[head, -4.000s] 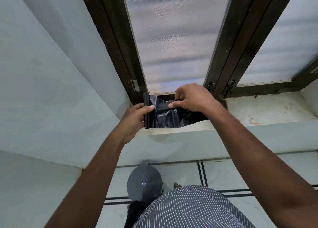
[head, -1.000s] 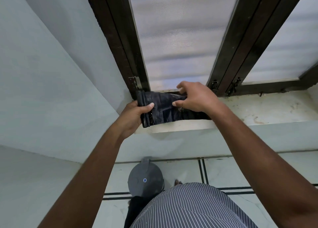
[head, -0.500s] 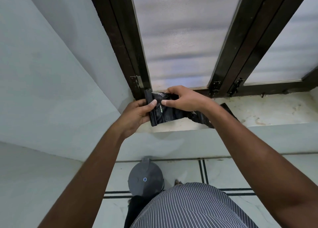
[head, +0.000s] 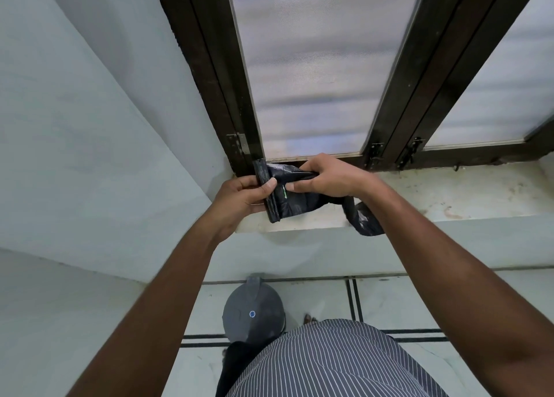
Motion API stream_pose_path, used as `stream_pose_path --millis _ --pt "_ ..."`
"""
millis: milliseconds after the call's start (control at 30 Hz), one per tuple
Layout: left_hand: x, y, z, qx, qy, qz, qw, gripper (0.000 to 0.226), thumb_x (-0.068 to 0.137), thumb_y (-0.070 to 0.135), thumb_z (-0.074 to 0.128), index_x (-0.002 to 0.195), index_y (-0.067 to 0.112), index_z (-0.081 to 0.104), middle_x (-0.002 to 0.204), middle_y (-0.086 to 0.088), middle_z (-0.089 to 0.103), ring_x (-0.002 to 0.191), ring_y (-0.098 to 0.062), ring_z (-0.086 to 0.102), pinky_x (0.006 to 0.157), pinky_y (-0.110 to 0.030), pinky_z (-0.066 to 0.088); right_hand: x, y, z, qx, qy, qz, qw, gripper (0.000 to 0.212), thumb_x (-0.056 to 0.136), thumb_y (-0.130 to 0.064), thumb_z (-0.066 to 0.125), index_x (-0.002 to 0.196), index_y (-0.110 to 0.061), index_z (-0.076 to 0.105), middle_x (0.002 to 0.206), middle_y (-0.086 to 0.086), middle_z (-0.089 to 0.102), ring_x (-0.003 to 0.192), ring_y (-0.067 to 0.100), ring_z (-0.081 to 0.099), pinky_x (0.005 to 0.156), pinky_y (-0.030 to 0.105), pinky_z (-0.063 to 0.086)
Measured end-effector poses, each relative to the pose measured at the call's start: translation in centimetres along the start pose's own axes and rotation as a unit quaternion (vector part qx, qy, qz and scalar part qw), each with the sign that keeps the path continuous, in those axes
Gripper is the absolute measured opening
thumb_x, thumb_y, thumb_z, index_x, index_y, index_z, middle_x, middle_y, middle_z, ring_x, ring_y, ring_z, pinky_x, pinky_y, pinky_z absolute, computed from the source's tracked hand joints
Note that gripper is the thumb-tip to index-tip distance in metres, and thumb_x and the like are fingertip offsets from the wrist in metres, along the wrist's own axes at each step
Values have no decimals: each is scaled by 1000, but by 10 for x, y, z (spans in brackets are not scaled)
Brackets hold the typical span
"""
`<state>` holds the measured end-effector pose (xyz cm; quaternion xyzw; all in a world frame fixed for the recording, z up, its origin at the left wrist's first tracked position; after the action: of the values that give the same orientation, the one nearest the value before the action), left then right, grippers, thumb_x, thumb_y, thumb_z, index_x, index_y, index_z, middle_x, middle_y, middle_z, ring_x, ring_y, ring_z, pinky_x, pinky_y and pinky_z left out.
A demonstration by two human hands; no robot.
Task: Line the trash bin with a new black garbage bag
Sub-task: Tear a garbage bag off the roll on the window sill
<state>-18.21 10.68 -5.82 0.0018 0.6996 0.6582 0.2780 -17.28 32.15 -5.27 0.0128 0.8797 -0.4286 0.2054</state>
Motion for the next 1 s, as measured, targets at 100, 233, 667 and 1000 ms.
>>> stream_pose_path --millis 100,233,667,1000 --pt "1 0 1 9 7 2 1000 29 98 21 77 123 8 77 115 -8 82 108 -22 79 92 -33 64 1 2 1 21 4 -10 1000 29 99 -46 80 80 -24 74 59 -13 54 54 10 47 62 32 36" --pt "2 1 1 12 -3 -4 1000 29 99 21 75 124 7 76 116 -7 81 108 -20 79 84 -26 64 2 7 1 47 18 -23 999 30 96 -49 82 81 -24 78 65 -7 58 58 12 48 64 32 36" --pt "-12 35 24 -78 -112 35 990 21 95 12 67 111 2 74 109 -14 75 101 -25 75 90 -37 63 24 41 5 -55 147 9 988 29 97 -43 78 83 -18 79 67 3 70 55 17 59 57 30 44" --pt "9 21 7 -19 -7 40 999 30 98 29 76 122 10 78 126 -17 76 125 -32 70 112 -50 52 21 64 -20 -272 256 44 927 37 105 -42 50 128 -30 77 117 3 38 120 30 38 107 48 29"
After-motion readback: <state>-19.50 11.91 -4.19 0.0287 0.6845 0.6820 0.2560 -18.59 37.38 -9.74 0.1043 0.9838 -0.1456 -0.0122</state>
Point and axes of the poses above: each hand's wrist, its own x-axis towards the middle knuckle, its own z-axis out of the palm, y = z × x, the point moved 6 cm from there along x, towards the middle knuckle
